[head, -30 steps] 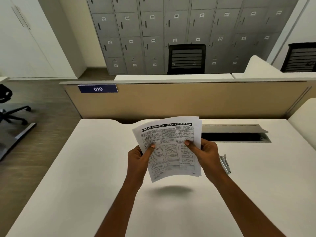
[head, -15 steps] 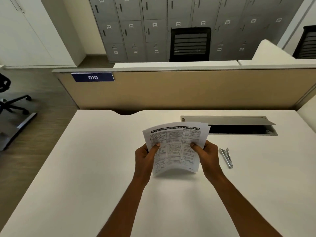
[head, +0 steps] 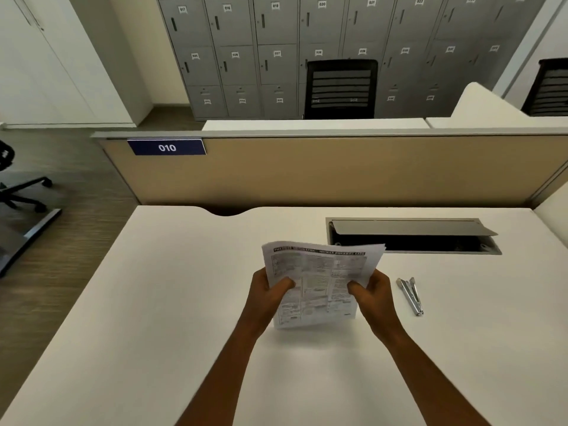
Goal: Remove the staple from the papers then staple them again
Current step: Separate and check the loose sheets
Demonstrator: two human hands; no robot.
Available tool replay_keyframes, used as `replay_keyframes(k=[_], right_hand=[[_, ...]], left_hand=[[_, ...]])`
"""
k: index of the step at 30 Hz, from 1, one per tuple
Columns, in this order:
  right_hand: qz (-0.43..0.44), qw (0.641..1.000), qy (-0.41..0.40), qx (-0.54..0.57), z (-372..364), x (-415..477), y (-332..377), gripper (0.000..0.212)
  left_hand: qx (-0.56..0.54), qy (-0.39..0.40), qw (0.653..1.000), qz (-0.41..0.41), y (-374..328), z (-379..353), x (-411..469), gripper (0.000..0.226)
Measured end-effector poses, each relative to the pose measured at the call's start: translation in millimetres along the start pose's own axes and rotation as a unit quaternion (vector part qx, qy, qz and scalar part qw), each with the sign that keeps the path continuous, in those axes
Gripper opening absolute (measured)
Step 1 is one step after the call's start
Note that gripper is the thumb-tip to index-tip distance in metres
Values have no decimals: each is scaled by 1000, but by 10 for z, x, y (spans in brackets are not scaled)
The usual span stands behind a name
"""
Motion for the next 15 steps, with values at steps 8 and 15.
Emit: replay_keyframes(k=[8, 15], right_hand=[[-18, 999, -31, 19, 40, 15, 15, 37], [-24, 999, -29, -1, 21, 46, 44, 35]], left_hand=[[10, -46, 999, -11, 2, 6, 53, 25], [5, -49, 999, -18, -26, -49, 47, 27]])
Point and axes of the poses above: each hand's wrist, its own x-axis towards the middle knuckle, its own z-axis out of the back of the hand, y = z × x, the point moved 7 cm from there along x, towards the middle knuckle, and after that the axes turned 12 degrees about -x, right-handed, at the moved point
